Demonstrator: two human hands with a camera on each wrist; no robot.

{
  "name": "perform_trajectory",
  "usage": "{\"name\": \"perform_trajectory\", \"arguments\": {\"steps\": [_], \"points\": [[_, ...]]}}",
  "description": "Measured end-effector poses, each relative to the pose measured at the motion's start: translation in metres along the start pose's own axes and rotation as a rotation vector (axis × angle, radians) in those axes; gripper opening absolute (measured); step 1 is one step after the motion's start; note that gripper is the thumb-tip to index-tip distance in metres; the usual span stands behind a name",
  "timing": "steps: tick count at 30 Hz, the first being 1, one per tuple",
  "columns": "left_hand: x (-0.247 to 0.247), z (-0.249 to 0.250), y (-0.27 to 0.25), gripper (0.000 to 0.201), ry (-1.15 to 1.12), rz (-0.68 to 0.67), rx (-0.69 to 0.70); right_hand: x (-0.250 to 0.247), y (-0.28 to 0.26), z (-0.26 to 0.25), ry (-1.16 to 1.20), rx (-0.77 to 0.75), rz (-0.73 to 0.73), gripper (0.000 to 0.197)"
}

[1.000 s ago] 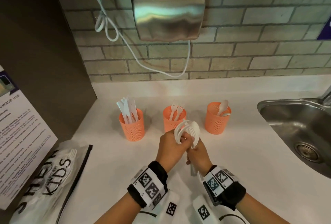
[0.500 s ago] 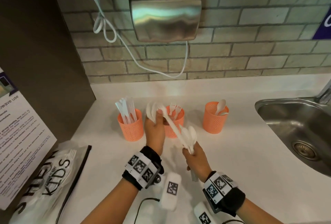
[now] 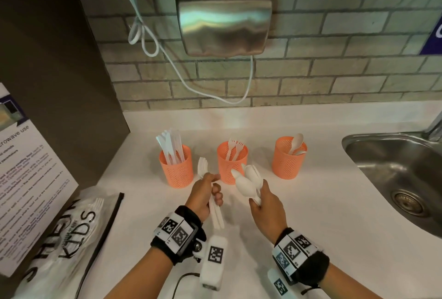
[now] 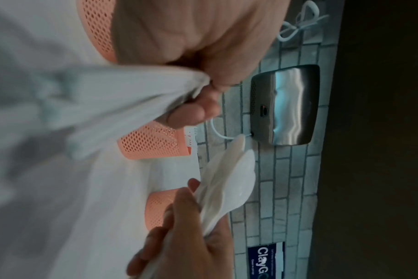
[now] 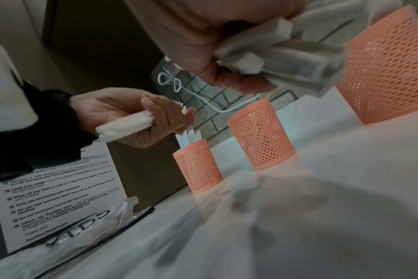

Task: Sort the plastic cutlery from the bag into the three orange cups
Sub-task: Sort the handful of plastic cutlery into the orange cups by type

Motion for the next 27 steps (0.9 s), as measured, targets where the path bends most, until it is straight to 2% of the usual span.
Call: {"name": "perform_trajectory", "arguments": {"steps": [2, 5, 10, 12, 14, 19, 27], "points": [[0.002, -0.004, -0.003, 0.027, 0.056, -0.035, -0.017, -0.001, -0.001, -0.001, -0.009, -0.003, 0.0, 0.037], [0.006, -0.006, -0.008, 0.032, 0.179, -0.04, 0.094, 0.0, 0.0, -0.002, -0.012, -0.003, 0.002, 0.038], [0.02, -0.005, -0.023, 0.02, 0.257, -0.054, 0.297, -0.001, 0.001, 0.001, -0.028, 0.021, 0.0, 0.035], [0.028, -0.008, -0.028, 0.016, 0.313, -0.112, 0.307, -0.001, 0.001, -0.002, -0.03, 0.02, -0.003, 0.034], [0.035, -0.013, -0.029, 0.022, 0.32, -0.141, 0.296, -0.001, -0.002, -0.007, -0.034, 0.002, -0.009, 0.033], [0.041, -0.012, -0.02, 0.037, 0.167, -0.048, 0.256, 0.009, -0.012, -0.021, -0.197, -0.089, -0.065, 0.039], [0.039, -0.008, -0.014, 0.024, 0.178, -0.037, 0.267, 0.007, -0.017, -0.031, -0.401, -0.087, -0.099, 0.052]]}}
Point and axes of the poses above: each hand's wrist, its own y-axis towards the middle knuckle, its own x-axis out of the palm, z = x × y, the point moved 2 cm from there along y, towards the middle knuckle, and after that the axes turned 9 degrees about y, right-handed, at the moved point
